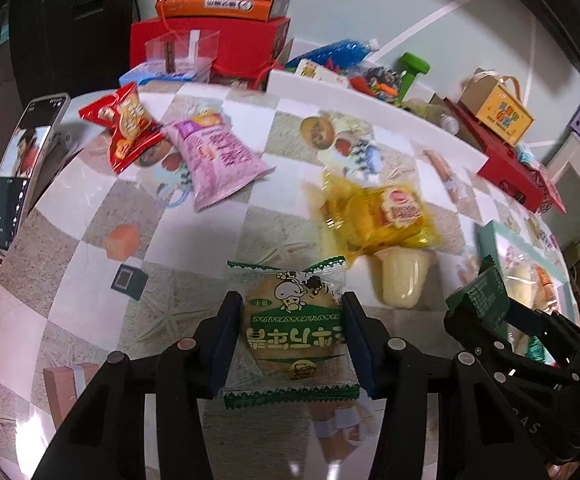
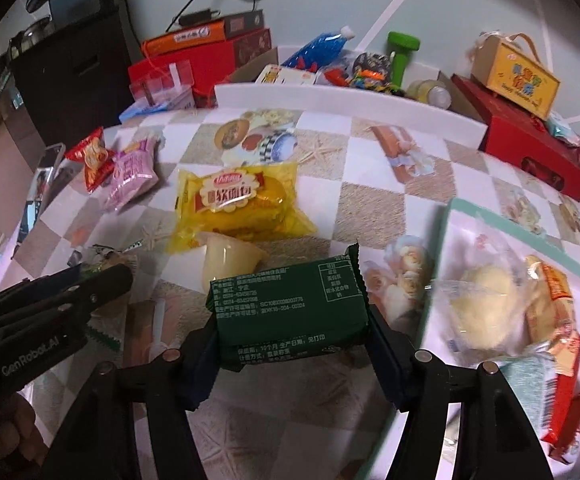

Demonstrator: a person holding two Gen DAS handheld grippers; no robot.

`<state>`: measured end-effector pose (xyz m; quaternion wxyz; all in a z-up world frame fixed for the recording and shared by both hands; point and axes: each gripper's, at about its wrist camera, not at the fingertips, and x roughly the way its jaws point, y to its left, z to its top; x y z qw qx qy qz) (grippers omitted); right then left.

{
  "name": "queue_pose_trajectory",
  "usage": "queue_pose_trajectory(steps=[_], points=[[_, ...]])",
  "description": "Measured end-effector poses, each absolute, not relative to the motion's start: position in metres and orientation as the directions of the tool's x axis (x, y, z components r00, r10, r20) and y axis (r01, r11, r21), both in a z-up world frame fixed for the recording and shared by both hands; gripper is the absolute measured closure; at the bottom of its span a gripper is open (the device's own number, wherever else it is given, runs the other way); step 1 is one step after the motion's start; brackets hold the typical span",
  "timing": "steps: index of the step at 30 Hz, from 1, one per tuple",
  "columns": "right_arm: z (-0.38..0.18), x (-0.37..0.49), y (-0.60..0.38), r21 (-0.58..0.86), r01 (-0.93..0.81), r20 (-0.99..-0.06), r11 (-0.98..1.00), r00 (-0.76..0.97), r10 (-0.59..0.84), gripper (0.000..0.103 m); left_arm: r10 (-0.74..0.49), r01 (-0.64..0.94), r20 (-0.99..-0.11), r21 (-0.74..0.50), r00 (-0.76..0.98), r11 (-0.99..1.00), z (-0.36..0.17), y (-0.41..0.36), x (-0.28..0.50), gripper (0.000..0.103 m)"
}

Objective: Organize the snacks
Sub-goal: 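Lift both held packets and carry them over the white tray, then release bun packet into tray with left gripper while right gripper releases dark green packet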

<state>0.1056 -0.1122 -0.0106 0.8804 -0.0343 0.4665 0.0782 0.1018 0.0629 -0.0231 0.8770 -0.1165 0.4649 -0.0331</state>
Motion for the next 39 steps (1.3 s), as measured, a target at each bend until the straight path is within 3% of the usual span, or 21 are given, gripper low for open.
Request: queue_pose_trajectory(steps=[19, 25, 31, 39], points=[[0.024, 0.098, -0.192, 0.139, -0.044, -0.762, 0.989, 0.633, 0.135, 0.035, -0.226, 0.077, -0.731, -0.233, 0.644, 0.970, 0.026, 0.005, 0.120, 0.051], [0.046, 0.081, -0.270, 0.167, 0.170, -0.723, 0.971, 0.691, 0.003, 0.035, -0.310, 0.214, -0.711, -0.224, 0.632, 0.951, 0.038, -0.049, 0.124, 0.051], [0.040, 0.064, -0.347, 0.147, 0.410, -0.751, 0.900, 0.639, -0.168, 0.035, -0.385, 0.341, -0.708, -0.213, 0.592, 0.916, 0.041, -0.108, 0.130, 0.051], [0.018, 0.058, -0.390, 0.146, 0.529, -0.789, 0.836, 0.572, -0.224, 0.035, -0.462, 0.473, -0.737, -0.219, 0.494, 0.854, 0.028, -0.178, 0.135, 0.051]])
